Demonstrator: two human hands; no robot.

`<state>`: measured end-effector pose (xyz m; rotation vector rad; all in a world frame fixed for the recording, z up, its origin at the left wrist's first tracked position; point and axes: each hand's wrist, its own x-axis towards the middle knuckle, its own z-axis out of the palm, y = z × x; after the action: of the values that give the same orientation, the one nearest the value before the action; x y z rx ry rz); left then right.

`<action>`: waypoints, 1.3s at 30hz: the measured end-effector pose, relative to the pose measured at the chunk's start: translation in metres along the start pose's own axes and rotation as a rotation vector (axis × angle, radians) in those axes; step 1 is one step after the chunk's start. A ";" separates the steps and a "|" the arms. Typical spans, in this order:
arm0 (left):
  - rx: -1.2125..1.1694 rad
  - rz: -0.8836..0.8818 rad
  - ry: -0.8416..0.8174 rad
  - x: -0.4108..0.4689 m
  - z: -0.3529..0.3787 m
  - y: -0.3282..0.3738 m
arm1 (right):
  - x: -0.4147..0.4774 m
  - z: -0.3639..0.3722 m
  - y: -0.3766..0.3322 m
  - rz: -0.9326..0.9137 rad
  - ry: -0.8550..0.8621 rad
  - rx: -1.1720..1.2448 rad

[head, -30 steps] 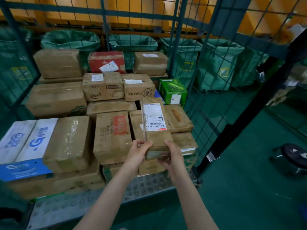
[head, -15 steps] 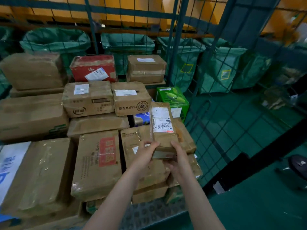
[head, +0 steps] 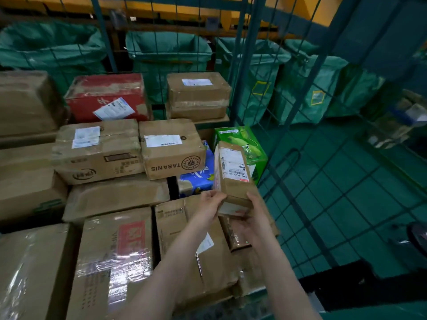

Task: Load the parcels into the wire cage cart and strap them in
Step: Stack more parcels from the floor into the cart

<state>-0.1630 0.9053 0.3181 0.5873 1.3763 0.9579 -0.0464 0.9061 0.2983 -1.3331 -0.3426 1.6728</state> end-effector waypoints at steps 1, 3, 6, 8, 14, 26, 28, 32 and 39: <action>-0.012 -0.007 0.005 0.005 0.004 0.002 | 0.005 0.001 -0.005 -0.004 -0.006 -0.009; -0.031 -0.011 0.054 0.023 0.013 0.005 | 0.024 0.006 -0.019 -0.020 -0.028 -0.054; -0.054 0.011 0.093 0.044 0.021 0.006 | 0.048 0.016 -0.036 0.004 -0.074 -0.036; -0.101 0.036 0.120 0.055 0.027 0.015 | 0.070 0.022 -0.046 0.043 -0.111 -0.043; -0.063 0.053 0.223 0.103 0.041 0.041 | 0.125 0.042 -0.079 0.143 -0.157 -0.042; -0.049 0.094 0.447 0.179 0.063 0.056 | 0.227 0.059 -0.074 0.180 -0.123 -0.282; -0.053 0.116 0.476 0.191 0.063 0.053 | 0.238 0.063 -0.073 0.201 -0.129 -0.285; -0.073 0.119 0.502 0.211 0.061 0.051 | 0.252 0.080 -0.067 0.172 -0.118 -0.324; -0.159 -0.038 0.524 0.246 0.060 0.018 | 0.265 0.086 -0.058 0.083 -0.064 -0.870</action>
<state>-0.1266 1.1311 0.2082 0.1902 1.7415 1.2309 -0.0850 1.1737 0.2082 -1.9227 -1.1585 1.6953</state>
